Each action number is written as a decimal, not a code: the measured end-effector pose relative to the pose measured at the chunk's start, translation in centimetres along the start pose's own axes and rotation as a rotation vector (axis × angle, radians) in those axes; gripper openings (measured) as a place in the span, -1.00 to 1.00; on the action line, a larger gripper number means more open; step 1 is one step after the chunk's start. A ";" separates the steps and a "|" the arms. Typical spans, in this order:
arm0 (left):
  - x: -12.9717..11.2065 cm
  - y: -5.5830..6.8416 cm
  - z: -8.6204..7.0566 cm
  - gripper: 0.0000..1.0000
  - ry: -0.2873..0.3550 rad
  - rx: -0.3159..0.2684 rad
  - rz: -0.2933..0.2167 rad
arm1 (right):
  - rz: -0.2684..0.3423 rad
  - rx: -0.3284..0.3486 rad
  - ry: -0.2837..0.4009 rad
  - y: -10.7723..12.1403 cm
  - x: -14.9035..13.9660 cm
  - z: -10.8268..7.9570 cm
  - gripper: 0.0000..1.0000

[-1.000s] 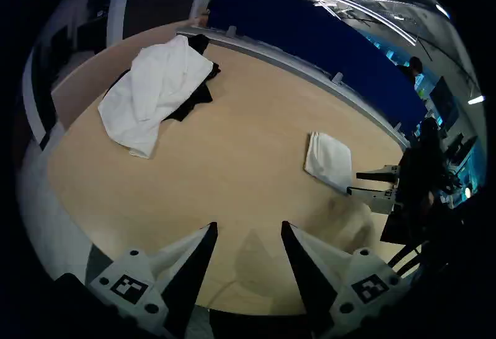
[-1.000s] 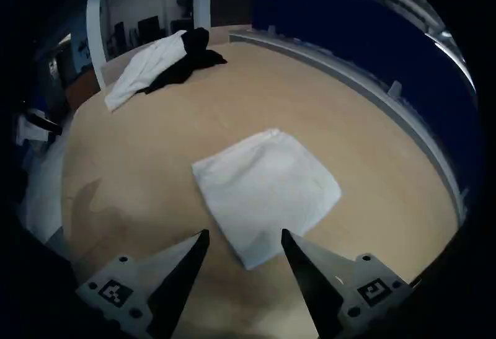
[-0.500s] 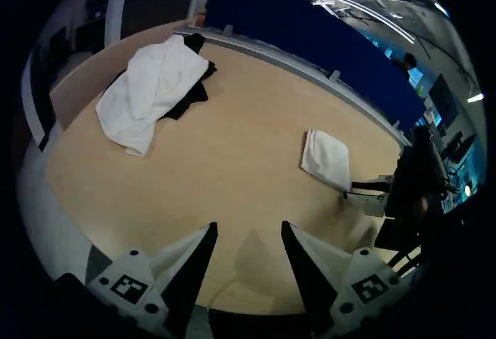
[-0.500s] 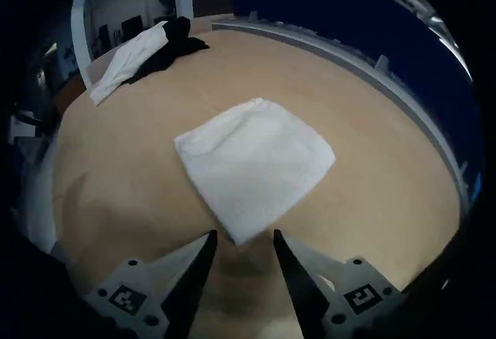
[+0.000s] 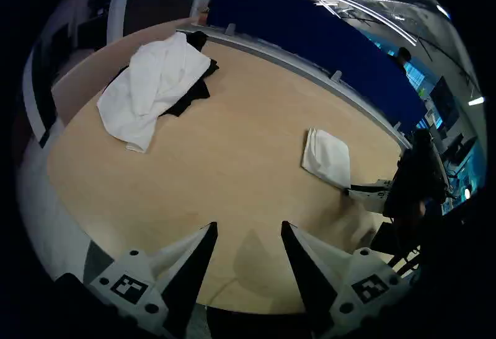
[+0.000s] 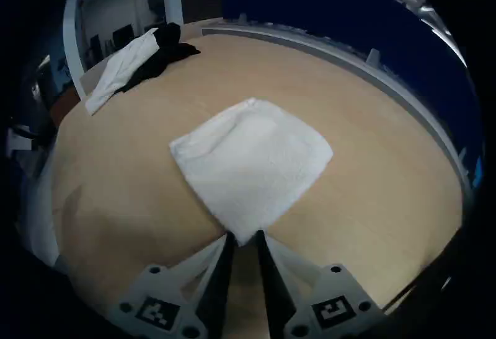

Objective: Fold towel

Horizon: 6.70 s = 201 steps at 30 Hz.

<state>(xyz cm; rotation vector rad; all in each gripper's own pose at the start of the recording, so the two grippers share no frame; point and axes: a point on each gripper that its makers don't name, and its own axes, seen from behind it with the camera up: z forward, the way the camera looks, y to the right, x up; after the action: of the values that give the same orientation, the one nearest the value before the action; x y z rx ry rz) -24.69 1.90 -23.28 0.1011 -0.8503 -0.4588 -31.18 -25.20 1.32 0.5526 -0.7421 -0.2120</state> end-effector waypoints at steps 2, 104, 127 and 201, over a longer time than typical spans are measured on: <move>0.0 0.1 0.0 0.51 0.000 -0.001 0.000 | -0.002 -0.014 0.001 0.3 0.1 -0.1 -0.74; 5.1 11.0 1.8 0.51 0.021 -0.135 0.162 | 0.210 -0.420 0.136 34.7 -3.5 -29.7 -0.90; 4.3 10.9 1.3 0.51 0.007 -0.120 0.180 | 0.429 -0.460 -0.034 33.4 -18.9 -27.7 -0.90; 4.0 10.4 1.5 0.50 -0.001 -0.113 0.169 | 0.477 -0.449 0.015 30.9 -16.9 -21.8 0.98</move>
<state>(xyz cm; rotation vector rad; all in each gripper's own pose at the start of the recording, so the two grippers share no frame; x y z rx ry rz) -19.87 9.70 -16.77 -0.0743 -0.8246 -0.3471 -28.67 15.66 -4.81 -0.0553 -0.7616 0.0716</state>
